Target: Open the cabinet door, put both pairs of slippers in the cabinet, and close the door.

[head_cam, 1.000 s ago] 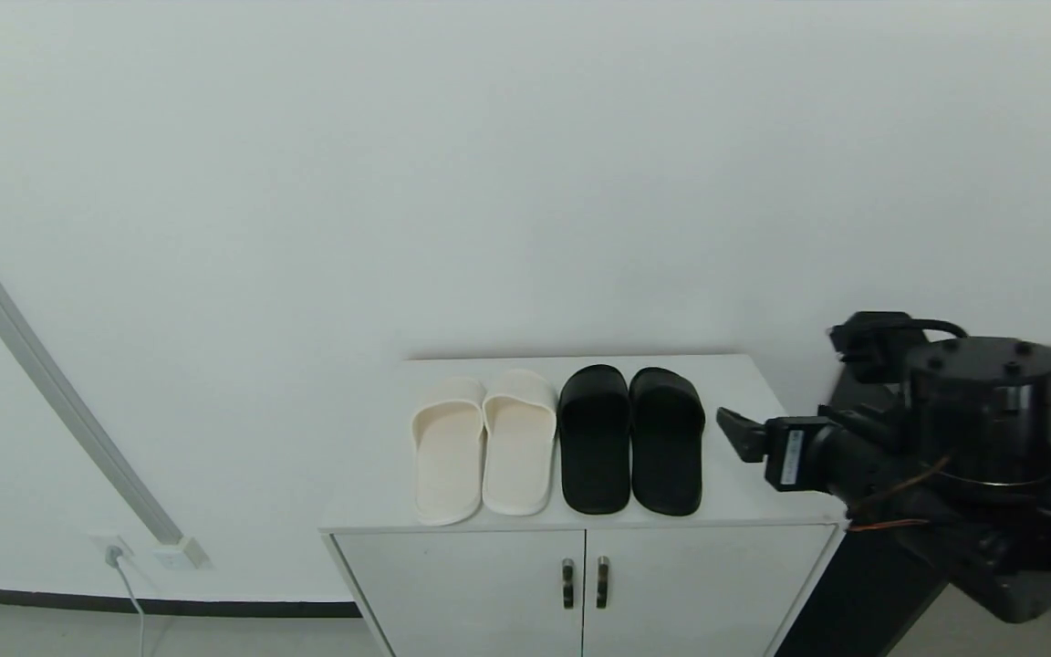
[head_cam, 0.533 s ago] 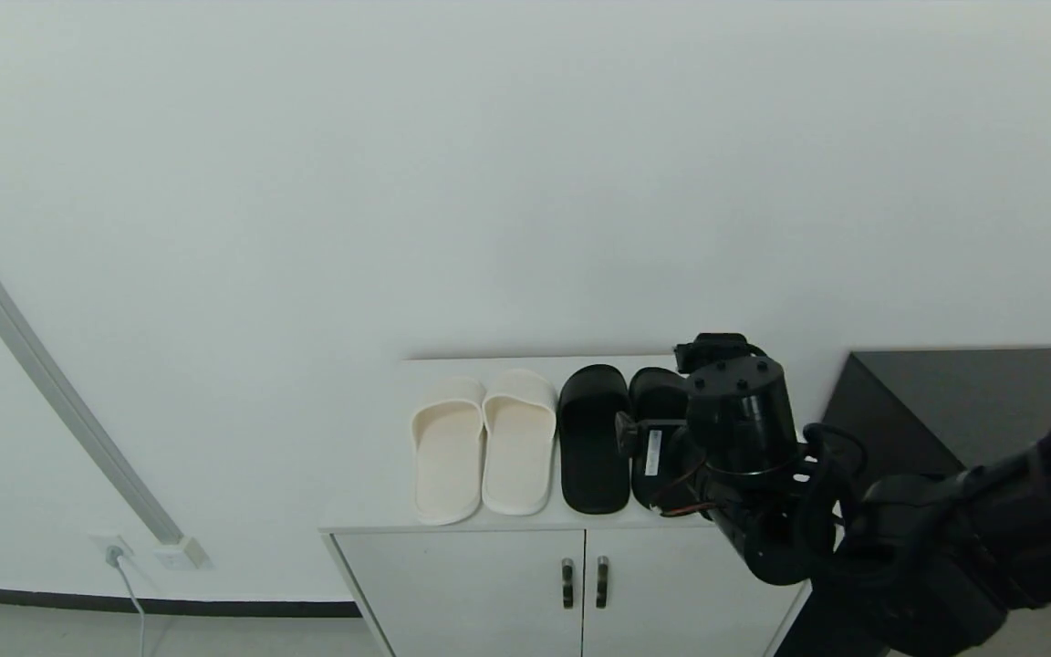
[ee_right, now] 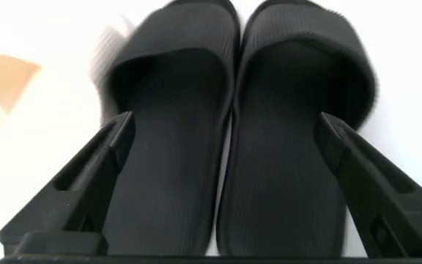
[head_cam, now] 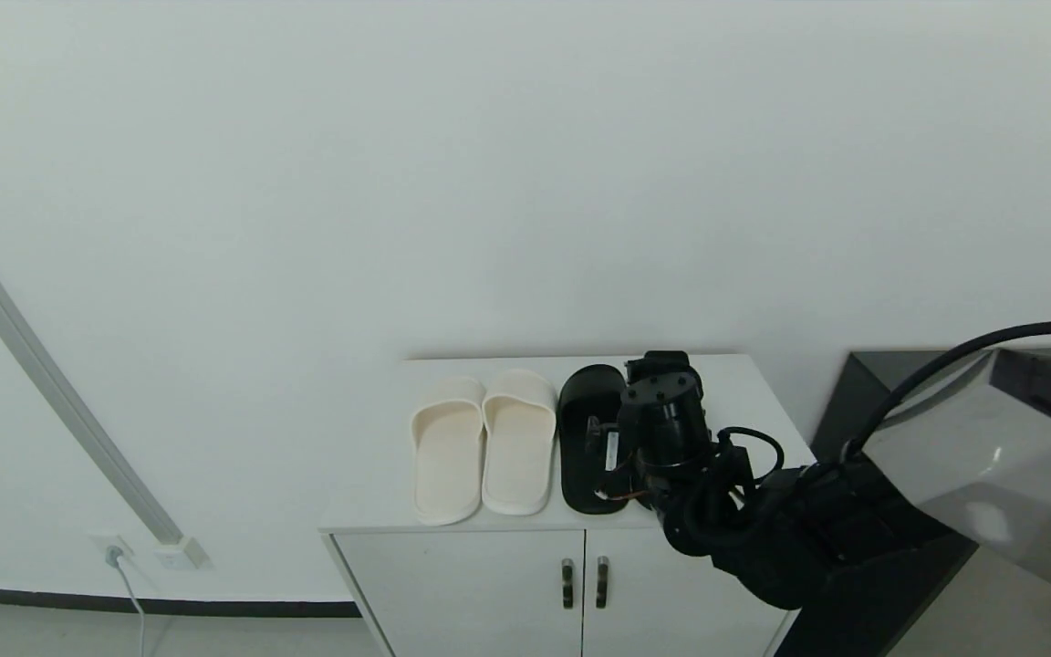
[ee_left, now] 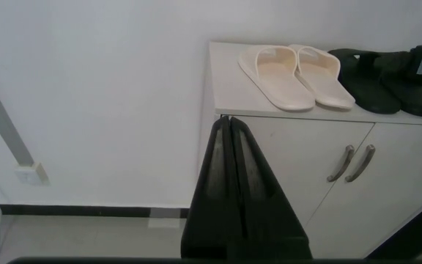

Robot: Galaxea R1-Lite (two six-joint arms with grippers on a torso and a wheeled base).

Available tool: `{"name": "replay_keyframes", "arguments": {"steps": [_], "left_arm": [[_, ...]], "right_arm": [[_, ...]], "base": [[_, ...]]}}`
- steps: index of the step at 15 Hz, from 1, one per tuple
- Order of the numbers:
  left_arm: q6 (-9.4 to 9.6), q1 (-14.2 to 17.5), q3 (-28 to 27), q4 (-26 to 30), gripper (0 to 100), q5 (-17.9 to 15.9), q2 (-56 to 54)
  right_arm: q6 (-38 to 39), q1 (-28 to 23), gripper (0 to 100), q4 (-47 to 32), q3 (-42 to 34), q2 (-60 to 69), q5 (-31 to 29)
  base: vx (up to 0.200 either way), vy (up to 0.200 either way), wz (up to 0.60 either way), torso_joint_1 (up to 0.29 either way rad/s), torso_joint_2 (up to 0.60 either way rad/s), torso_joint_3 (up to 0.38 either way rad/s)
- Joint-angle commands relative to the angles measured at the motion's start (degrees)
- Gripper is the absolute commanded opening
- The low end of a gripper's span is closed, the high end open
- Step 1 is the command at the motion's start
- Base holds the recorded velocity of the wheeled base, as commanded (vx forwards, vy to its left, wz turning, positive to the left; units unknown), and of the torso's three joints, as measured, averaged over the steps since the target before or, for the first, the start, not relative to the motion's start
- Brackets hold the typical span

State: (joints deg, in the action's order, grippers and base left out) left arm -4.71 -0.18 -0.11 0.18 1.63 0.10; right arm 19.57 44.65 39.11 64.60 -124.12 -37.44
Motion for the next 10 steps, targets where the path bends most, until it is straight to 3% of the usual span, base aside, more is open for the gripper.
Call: {"name": "replay_keyframes", "arguments": {"steps": [1, 10], "left_arm": [[-0.04, 0.01, 0.02, -0.01, 0, 0.04, -0.01], [-0.04, 0.01, -0.07, -0.01, 0, 0.04, -0.01]], "right_arm": [[-0.05, -1.06, 100, 0.09, 3.34, -4.81, -0.09], [-7.61, -5.89, 100, 3.43, 14.94, -13.78, -0.18]], "base": [[0.0, 0.0, 0.0, 0.0, 0.0, 0.0], [0.0, 0.0, 0.0, 0.0, 0.0, 0.0]]}}
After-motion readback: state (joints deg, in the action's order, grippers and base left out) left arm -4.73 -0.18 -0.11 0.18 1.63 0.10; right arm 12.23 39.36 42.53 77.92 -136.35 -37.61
